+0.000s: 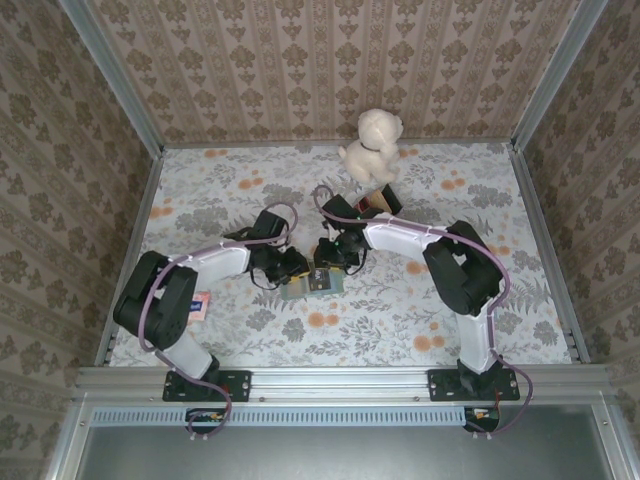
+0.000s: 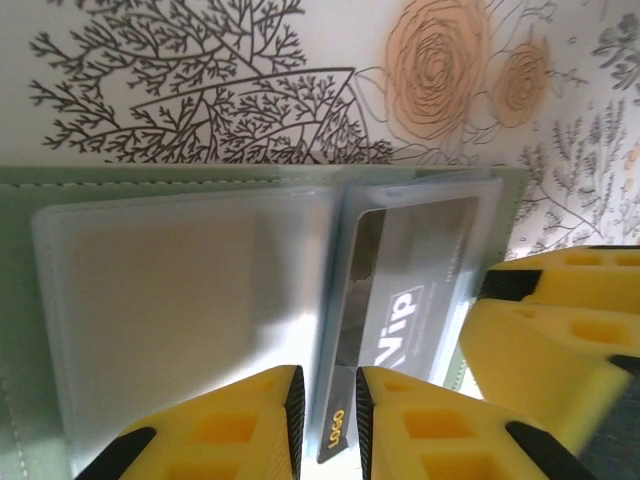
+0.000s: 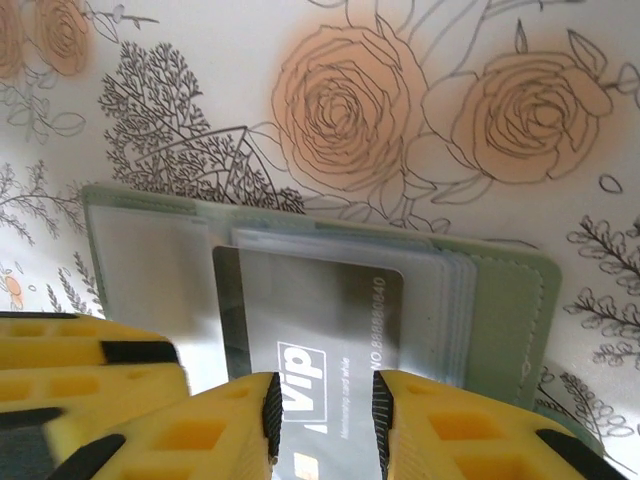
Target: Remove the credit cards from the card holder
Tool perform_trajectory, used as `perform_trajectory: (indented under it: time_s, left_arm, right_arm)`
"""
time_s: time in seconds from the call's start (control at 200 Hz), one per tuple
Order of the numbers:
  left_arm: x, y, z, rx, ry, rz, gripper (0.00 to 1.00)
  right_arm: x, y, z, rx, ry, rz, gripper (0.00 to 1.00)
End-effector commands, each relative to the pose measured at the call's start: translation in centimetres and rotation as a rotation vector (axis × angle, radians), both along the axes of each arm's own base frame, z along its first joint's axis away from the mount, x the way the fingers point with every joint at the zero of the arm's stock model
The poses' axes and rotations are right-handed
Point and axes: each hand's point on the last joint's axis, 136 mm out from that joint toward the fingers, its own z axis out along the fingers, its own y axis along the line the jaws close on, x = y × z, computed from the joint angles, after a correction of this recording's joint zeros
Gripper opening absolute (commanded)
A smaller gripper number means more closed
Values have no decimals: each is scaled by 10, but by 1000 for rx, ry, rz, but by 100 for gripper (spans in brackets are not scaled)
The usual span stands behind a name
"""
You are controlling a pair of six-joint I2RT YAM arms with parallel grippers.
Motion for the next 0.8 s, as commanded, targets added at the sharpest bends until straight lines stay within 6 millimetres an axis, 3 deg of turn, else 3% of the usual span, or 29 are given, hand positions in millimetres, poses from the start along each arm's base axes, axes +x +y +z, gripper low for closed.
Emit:
perform_trajectory:
  time_s: [0.0, 0.435, 0.795]
  left_arm:
    - [6, -6, 3, -30, -8, -33, 24]
    - [16, -12, 5, -69, -17, -48, 24]
    - [17, -20, -4, -114, 15, -60, 18]
  right_arm:
    - [-2, -1, -6, -22, 26, 19, 34]
    - [1, -7, -7, -47, 31, -4, 34]
    - [-2, -7, -14, -34, 59, -12, 30]
